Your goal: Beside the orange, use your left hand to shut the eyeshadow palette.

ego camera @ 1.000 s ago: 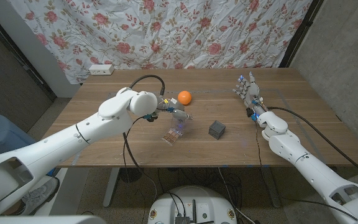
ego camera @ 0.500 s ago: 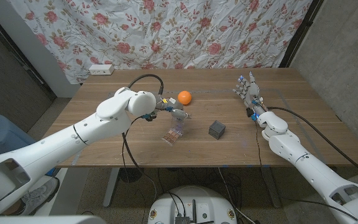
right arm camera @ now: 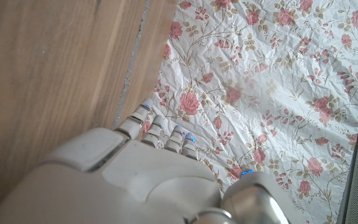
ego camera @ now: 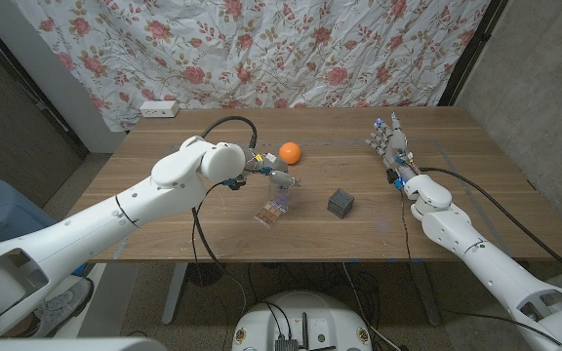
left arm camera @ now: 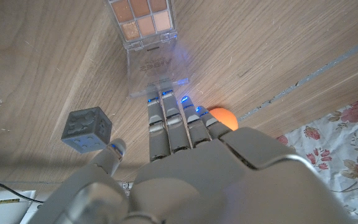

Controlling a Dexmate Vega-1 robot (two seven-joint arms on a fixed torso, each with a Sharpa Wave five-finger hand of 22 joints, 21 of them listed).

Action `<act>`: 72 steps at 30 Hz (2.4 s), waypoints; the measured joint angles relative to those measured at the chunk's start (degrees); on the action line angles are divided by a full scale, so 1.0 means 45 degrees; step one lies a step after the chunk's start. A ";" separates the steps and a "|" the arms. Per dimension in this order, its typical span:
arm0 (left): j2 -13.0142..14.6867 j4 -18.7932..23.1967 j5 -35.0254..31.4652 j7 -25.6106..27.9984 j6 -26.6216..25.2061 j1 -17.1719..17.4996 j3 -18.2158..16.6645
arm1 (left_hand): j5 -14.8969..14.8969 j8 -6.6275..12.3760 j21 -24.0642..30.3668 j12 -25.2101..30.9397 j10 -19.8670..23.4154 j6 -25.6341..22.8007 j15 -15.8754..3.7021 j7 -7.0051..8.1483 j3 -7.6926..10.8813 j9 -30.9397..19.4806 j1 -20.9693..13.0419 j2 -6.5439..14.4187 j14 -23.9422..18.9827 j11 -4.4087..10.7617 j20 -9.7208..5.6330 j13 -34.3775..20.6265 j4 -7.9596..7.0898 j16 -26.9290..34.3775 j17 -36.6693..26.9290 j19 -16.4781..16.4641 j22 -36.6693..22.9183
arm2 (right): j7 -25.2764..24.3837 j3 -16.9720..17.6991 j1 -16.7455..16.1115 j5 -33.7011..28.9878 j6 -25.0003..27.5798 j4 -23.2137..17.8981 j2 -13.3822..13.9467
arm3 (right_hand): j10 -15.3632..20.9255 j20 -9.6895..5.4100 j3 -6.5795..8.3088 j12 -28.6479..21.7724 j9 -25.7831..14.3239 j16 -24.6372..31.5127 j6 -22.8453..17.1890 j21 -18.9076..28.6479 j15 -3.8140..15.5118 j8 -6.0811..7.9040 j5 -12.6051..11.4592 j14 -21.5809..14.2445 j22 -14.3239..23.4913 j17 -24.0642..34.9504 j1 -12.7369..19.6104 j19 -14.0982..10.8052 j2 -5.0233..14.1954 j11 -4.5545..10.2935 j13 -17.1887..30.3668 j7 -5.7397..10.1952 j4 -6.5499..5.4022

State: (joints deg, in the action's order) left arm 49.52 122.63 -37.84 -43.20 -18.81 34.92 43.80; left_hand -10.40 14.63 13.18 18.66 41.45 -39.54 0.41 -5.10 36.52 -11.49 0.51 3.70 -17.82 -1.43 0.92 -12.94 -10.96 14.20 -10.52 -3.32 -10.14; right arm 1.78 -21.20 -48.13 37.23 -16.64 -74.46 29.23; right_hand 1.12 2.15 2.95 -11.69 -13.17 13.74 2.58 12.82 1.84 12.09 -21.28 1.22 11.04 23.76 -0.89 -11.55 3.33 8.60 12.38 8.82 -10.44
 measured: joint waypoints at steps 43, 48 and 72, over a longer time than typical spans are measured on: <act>0.1051 0.0908 0.0472 0.0612 -0.0333 0.0999 -0.0978 | 0.0000 -0.0001 -0.0068 -0.0005 0.0018 -0.0063 0.0000 0.0065 0.0001 -0.0023 0.0000 0.0000 -0.0136 0.0112 0.0019 -0.0175 0.0000 -0.0052 0.0000 -0.0019 -0.0002 | -0.0003 -0.0001 -0.0001 0.0000 -0.0002 -0.0002 -0.0002 | 0.0000 0.0000 0.0000 0.0000 0.0000 0.0000 0.0000 0.0000 0.0000 0.0000 0.0000 0.0000 0.0000 0.0000 0.0000 0.0000 0.0000 0.0000 0.0000 0.0000 0.0000; 0.1162 0.1009 0.0533 0.0727 -0.0351 0.1139 -0.1063 | 0.0000 -0.0001 -0.0067 -0.0006 0.0018 -0.0063 0.0000 0.0065 0.0001 -0.0022 0.0000 0.0000 -0.0136 0.0112 0.0020 -0.0175 0.0000 -0.0092 0.0000 -0.0019 -0.0002 | -0.0007 -0.0001 0.0000 0.0000 -0.0003 0.0000 -0.0002 | 0.0000 0.0000 0.0000 0.0000 0.0000 0.0000 0.0000 0.0000 0.0000 0.0000 0.0000 0.0000 0.0000 0.0000 0.0000 0.0000 0.0000 0.0000 0.0000 0.0000 0.0000; 0.1851 0.1744 0.0612 0.1465 -0.0605 0.2096 -0.1714 | 0.0000 -0.0100 -0.0179 -0.0206 -0.0329 -0.0062 0.0135 0.0065 0.0147 -0.0022 0.0000 0.0000 0.0096 0.0175 0.0019 -0.0235 0.0069 -0.0252 0.0000 -0.0018 -0.0002 | -0.0016 -0.0001 0.0001 0.0000 -0.0003 0.0000 -0.0001 | 0.0000 0.0000 0.0000 0.0000 0.0000 0.0000 0.0000 0.0000 0.0000 0.0000 0.0000 0.0000 0.0000 -0.0001 0.0000 0.0000 0.0000 0.0000 0.0000 0.0000 0.0001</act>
State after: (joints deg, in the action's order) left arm 57.85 130.48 -35.09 -36.61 -21.53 44.35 36.09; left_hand -10.40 14.18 12.38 17.73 39.97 -39.82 1.02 -4.81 37.18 -11.59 0.51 3.70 -17.39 -0.64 1.01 -14.00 -10.65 13.07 -10.52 -3.41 -10.15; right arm 1.71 -21.20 -48.13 37.23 -16.65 -74.45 29.22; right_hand 1.12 2.15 2.95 -11.69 -13.17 13.74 2.58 12.82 1.84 12.09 -21.28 1.22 11.04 23.76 -0.89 -11.55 3.33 8.60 12.38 8.82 -10.44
